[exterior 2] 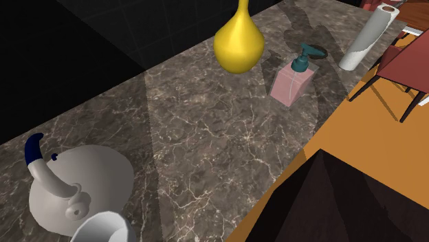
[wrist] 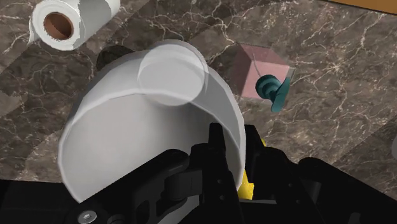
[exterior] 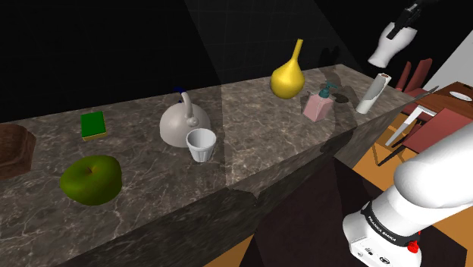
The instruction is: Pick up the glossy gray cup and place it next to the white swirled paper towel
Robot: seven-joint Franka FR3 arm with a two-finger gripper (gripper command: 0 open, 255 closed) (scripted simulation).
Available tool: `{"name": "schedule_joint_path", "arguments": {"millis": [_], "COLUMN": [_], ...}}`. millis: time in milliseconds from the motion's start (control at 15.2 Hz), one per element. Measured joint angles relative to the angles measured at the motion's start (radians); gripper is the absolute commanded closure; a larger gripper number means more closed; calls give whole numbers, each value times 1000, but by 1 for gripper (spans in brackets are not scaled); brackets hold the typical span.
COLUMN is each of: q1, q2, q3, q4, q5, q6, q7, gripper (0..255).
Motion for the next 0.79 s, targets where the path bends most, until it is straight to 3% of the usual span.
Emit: {"name": "schedule_joint_path", "arguments": {"millis": [330,792], "q1": [-81,-80], "q2": [129,118], "q3": [-78,-79], "q4": [134,51], "q5": [76,69], "q6": [-62,9], "q7": [-143,-166], "gripper": [255,255]}}
